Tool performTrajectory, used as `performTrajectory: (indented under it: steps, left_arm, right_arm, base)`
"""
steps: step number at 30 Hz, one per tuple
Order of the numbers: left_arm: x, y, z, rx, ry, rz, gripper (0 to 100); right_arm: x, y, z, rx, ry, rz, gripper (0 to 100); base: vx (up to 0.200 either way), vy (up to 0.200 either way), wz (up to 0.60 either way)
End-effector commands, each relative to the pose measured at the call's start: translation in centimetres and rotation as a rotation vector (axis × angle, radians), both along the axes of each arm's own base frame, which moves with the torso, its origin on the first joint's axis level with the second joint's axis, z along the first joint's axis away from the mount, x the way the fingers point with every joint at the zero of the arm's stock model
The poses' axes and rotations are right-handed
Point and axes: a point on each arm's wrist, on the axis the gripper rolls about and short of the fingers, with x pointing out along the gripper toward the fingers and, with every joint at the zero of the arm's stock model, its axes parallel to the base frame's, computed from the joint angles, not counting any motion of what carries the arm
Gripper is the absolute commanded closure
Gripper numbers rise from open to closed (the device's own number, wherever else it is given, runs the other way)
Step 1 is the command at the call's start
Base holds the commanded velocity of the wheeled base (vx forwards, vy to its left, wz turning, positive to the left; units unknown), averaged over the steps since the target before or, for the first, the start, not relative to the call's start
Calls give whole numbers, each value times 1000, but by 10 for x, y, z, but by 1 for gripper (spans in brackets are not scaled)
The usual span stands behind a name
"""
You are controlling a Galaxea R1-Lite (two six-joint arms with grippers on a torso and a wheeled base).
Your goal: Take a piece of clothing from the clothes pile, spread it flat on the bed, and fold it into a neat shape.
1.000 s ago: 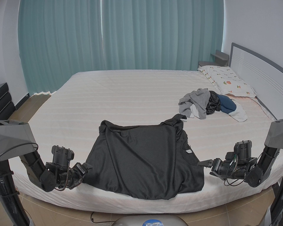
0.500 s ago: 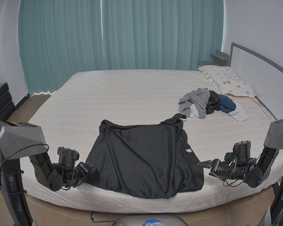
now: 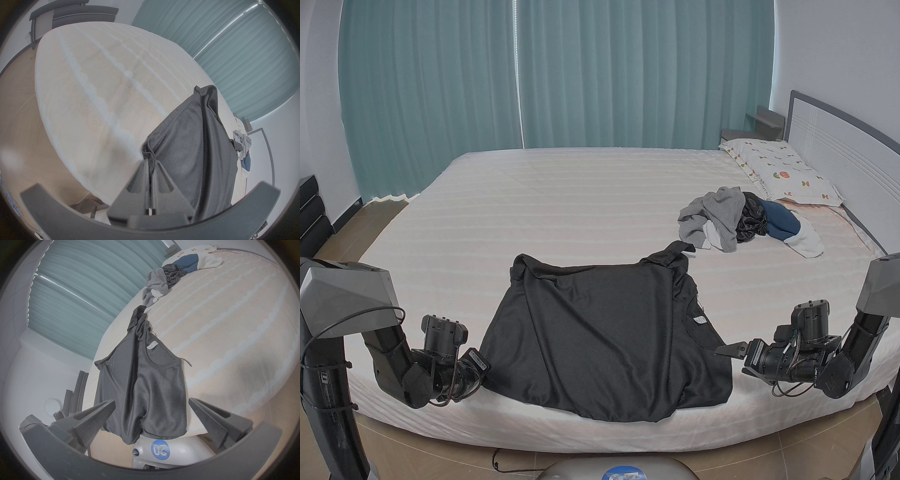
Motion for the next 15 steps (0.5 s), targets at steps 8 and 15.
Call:
performTrajectory:
  steps: [8, 15]
  left_arm:
    - [-9, 4, 23, 30, -61, 17, 100]
    - [-8, 3, 24, 32, -64, 18, 100]
  right_arm:
    - [19, 3, -37, -30, 74, 9, 0]
    - [29, 9, -43, -30, 64, 20, 100]
  base:
    - [0, 0, 0]
    - [0, 0, 0]
